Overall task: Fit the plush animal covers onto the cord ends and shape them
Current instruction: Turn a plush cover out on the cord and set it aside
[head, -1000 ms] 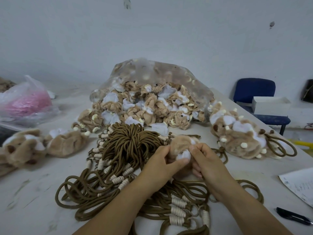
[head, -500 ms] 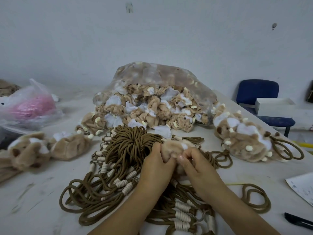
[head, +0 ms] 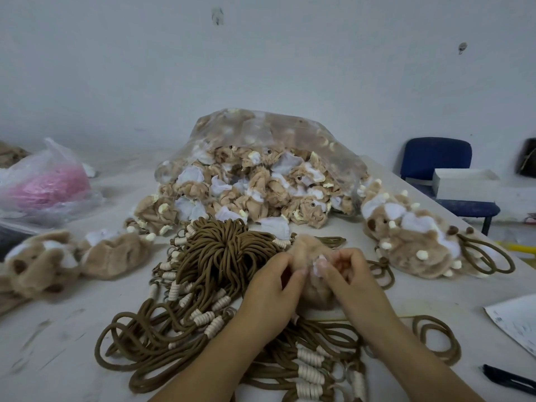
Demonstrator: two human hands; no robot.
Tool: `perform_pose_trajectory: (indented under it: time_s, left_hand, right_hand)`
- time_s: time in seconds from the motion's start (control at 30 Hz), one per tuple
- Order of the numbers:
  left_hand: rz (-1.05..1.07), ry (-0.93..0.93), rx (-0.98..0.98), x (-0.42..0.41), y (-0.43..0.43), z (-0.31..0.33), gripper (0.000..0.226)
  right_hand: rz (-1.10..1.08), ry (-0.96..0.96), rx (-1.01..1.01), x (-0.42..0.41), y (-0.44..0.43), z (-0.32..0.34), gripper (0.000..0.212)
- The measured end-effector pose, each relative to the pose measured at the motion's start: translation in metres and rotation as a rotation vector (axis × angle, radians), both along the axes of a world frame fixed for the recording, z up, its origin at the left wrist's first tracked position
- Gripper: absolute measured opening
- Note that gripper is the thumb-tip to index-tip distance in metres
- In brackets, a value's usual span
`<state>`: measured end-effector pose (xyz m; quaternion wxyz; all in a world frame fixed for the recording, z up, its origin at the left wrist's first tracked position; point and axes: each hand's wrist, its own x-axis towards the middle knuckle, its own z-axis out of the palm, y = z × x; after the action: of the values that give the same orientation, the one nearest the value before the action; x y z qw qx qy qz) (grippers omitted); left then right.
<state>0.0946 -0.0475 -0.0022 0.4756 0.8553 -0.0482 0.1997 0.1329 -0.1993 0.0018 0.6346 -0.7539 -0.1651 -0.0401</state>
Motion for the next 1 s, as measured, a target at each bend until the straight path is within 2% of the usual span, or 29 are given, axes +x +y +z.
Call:
perform_pose_trajectory:
  time_s: [0.07,0.13,0.3,0.37,0.47,0.57,0.63,0.67,0.73,0.8,0.83,0.87,0.9,0.97,1.0]
  left_hand:
    - [-0.014,-0.025,-0.018,-0.001,0.0,0.001,0.017]
    - [-0.072,-0.052,-0.013,-0.002,0.0,0.001,0.017]
    - [-0.21,-0.148,0.147,-0.008,-0.007,0.001,0.019]
    - [-0.168,-0.139,0.052,-0.007,-0.004,0.003,0.017]
    - [-0.132,-0.116,-0.098,-0.006,0.001,0.007,0.015]
    - [-0.185,-0.152,0.001,-0.008,-0.005,0.006,0.014]
    - [-0.198,-0.151,0.034,-0.005,-0.005,0.005,0.014]
    - [-0.189,-0.126,0.031,-0.002,-0.003,0.004,0.024]
    - [-0.163,-0.034,0.041,0.002,0.002,0.0,0.062]
    - [-0.116,0.04,0.116,0.006,0.003,-0.005,0.091]
    - [-0.091,0.056,0.137,0.007,0.003,-0.006,0.094]
    - [-0.076,0.053,0.121,0.01,0.003,-0.005,0.089]
    - [-0.089,0.042,0.058,0.012,0.003,-0.005,0.074]
    - [-0.06,-0.035,-0.046,0.016,0.005,-0.004,0.027]
    - [-0.005,-0.06,-0.084,0.015,0.006,-0.005,0.018]
  right_hand:
    - [-0.019,-0.021,-0.113,0.001,0.001,-0.003,0.018]
    - [-0.023,-0.021,-0.138,0.004,0.001,-0.004,0.013]
    - [-0.146,-0.031,-0.238,0.009,-0.004,-0.008,0.019]
    - [-0.165,-0.032,-0.186,0.011,-0.004,-0.007,0.017]
    - [-0.033,0.038,-0.092,0.01,-0.006,-0.005,0.016]
    - [-0.015,0.007,-0.157,0.009,-0.008,-0.006,0.006]
    - [-0.134,-0.081,-0.139,0.008,-0.01,-0.002,0.013]
    - [-0.187,-0.126,-0.081,0.007,-0.012,0.003,0.015]
    - [-0.209,-0.187,0.024,0.006,-0.015,0.011,0.018]
    - [-0.125,-0.176,-0.001,0.002,-0.014,0.013,0.021]
    - [-0.076,-0.18,-0.05,-0.001,-0.011,0.013,0.022]
    - [-0.029,-0.199,-0.095,-0.003,-0.008,0.012,0.022]
    - [0.017,-0.217,-0.115,-0.006,-0.005,0.012,0.021]
    - [0.103,-0.212,-0.11,-0.008,-0.002,0.014,0.018]
    - [0.13,-0.199,-0.127,-0.007,-0.003,0.014,0.017]
